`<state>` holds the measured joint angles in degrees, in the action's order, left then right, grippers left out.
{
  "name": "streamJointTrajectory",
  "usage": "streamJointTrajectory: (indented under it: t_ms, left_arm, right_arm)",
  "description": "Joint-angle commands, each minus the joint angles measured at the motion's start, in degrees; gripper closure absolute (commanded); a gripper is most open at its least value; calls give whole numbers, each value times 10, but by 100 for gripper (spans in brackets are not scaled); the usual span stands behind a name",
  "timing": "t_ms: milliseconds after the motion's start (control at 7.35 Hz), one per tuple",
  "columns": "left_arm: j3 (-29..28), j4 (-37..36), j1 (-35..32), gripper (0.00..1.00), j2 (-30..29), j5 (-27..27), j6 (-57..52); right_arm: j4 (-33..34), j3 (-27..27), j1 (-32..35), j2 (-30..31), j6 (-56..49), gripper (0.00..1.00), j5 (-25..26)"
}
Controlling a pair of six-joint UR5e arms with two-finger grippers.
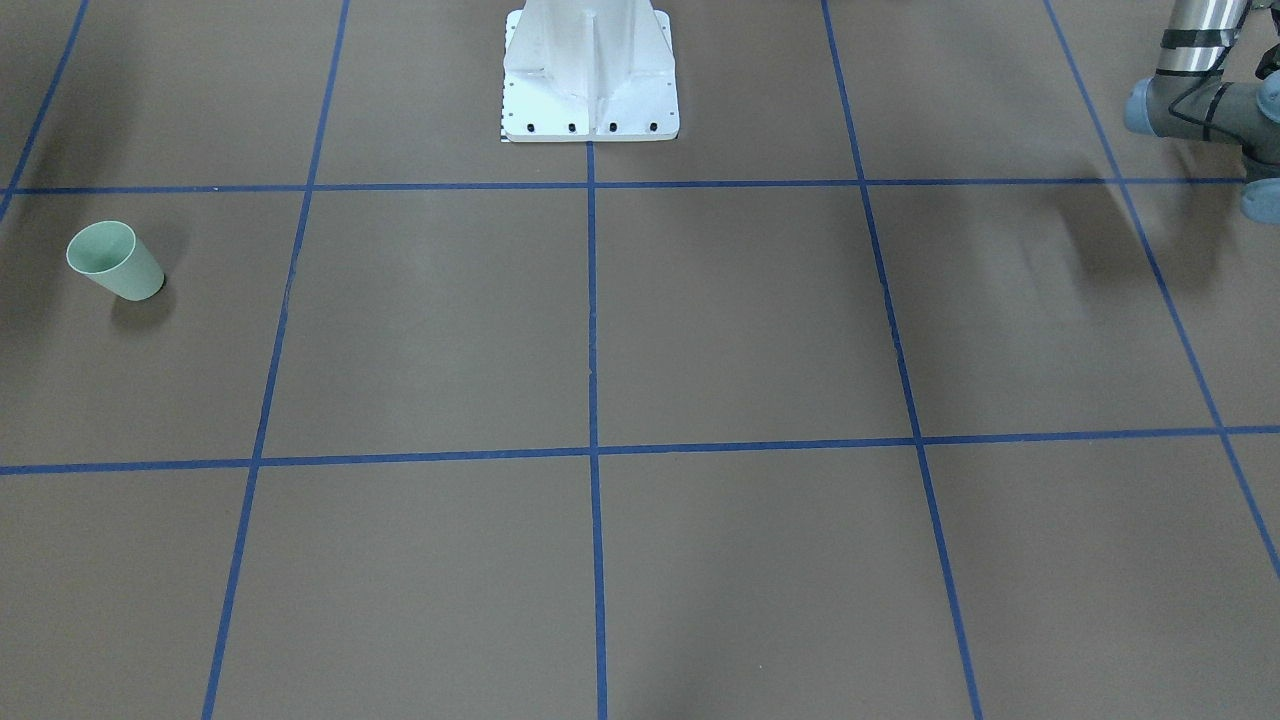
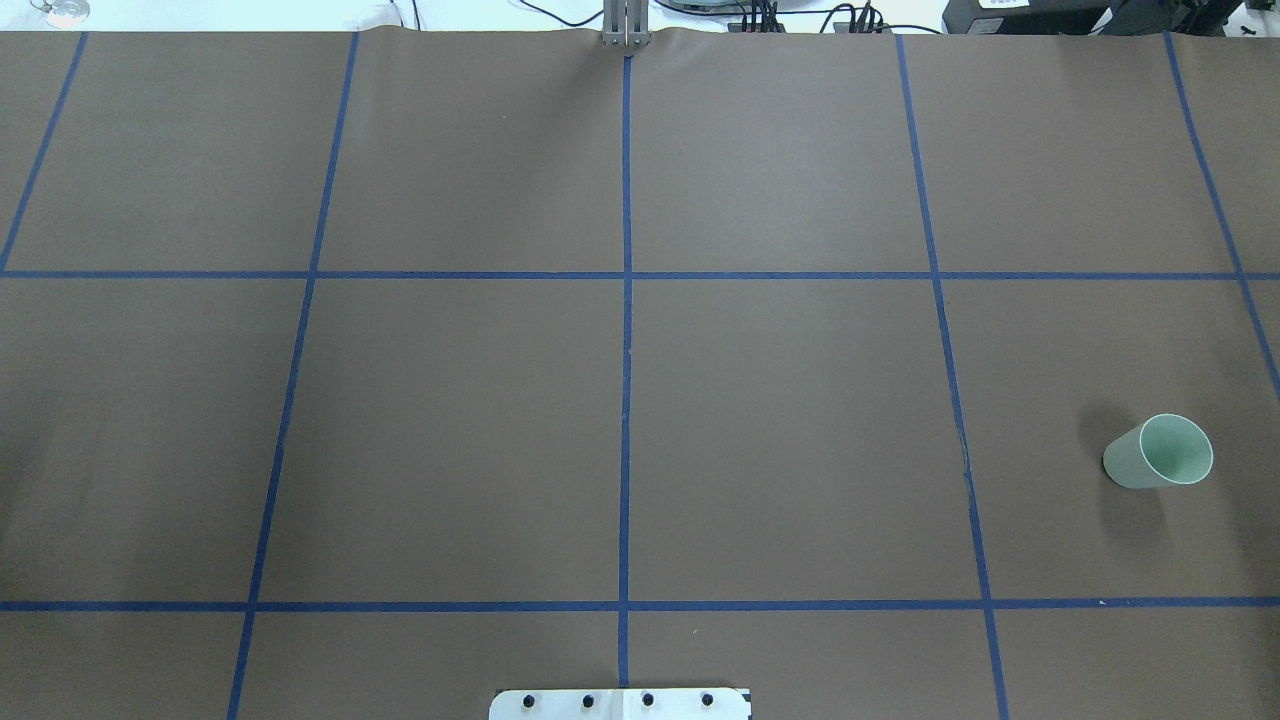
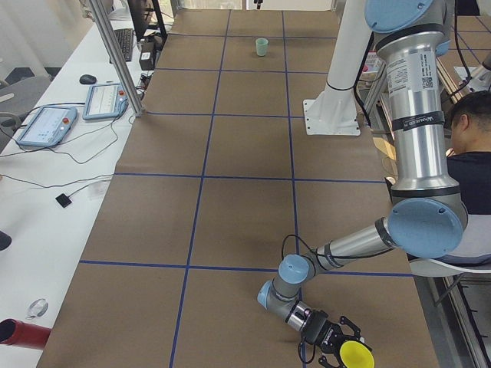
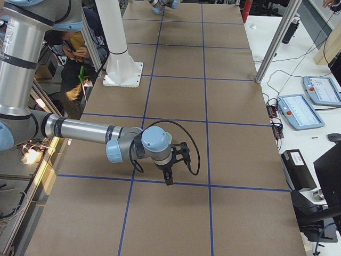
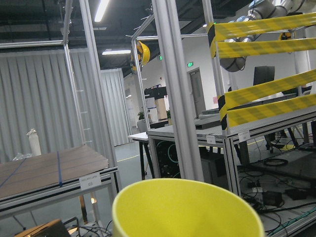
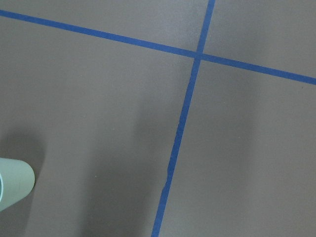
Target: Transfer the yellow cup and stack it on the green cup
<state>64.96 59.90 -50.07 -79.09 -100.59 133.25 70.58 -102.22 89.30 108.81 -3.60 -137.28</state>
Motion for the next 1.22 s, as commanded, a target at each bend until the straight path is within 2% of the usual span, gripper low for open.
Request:
streamJointTrajectory:
  t_ms: [0,272,544,1088]
  left_arm:
    - [-1,63,-3,92,11,100,0]
    - [-4,165,-3,92,31,216,0]
    - [-8,230,-3,95,39,311,0]
    - [0,470,-6,96,61,487,-27]
  right_arm:
    - [0,-1,0,-2,1,0,0]
    - [1,0,0,-4,2,0,0]
    - [1,0,-1,-6,4,0,0]
    - [1,5,-1,-6,8,0,-14]
